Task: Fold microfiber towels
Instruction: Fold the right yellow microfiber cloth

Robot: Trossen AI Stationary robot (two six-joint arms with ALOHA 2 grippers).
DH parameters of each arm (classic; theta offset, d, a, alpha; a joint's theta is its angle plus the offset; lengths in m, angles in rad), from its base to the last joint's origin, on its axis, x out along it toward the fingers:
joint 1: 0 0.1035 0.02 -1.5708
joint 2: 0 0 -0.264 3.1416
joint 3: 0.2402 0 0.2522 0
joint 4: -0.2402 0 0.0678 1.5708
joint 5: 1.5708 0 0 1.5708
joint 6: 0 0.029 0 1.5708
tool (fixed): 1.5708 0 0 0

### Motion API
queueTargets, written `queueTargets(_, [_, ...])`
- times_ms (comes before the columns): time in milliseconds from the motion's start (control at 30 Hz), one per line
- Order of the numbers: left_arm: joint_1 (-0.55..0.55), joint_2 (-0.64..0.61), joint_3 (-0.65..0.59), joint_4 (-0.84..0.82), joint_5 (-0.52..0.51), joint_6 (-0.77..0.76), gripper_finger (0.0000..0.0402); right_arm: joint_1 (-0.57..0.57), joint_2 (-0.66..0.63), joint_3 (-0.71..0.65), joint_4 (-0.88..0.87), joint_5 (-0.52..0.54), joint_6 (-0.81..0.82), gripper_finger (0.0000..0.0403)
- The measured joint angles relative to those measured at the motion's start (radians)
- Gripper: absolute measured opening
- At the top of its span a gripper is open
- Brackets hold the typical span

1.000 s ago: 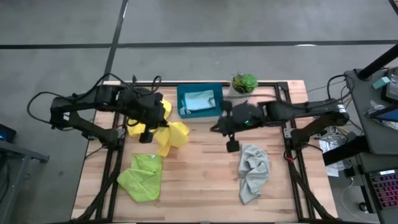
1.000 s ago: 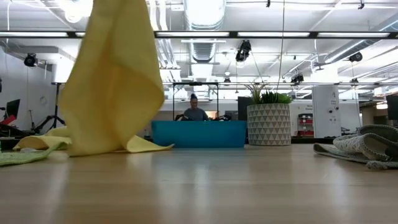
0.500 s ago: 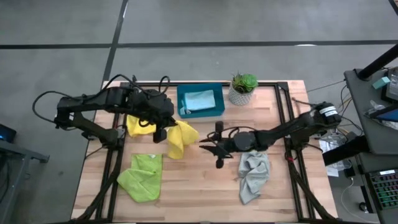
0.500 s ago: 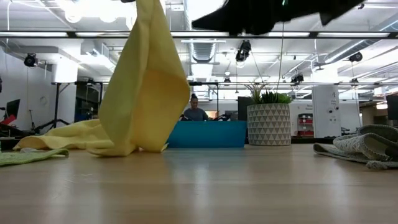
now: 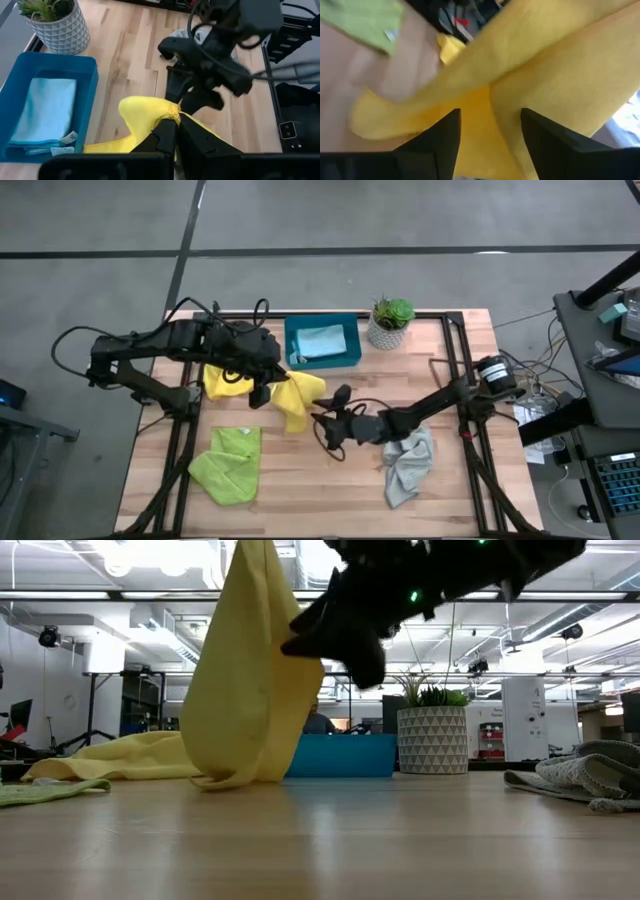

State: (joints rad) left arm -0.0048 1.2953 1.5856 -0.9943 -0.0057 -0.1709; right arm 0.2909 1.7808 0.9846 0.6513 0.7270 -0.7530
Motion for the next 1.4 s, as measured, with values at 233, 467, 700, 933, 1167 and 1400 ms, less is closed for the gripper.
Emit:
queueTargets(233, [0.000,0.000,0.000,0.018,0.000,0.001,0.0000,-0.002,0.113,0.027,0.281,0.162,-0.199,0.0186])
queueTargets(467, [0.000,0.000,0.000,0.018,0.000,0.001,0.0000,-0.010,0.152,0.053,0.523,0.209,-0.401,0.0177])
queueTargets(700, [0.000,-0.002,0.000,0.018,0.001,-0.004,0.0000,-0.019,0.125,0.075,0.545,0.235,-0.409,0.0176])
queueTargets(933, [0.000,-0.002,0.000,0.015,0.001,-0.004,0.0000,-0.022,0.070,0.029,0.654,0.307,-0.419,0.0135])
queueTargets(1167, [0.000,-0.003,0.000,0.000,0.004,-0.004,0.0000,-0.003,0.013,-0.005,0.659,0.312,-0.446,0.0017])
queueTargets(1400, [0.000,-0.018,0.007,-0.122,0.052,0.065,0.0000,0.010,-0.100,-0.006,0.585,0.321,-0.410,0.0009])
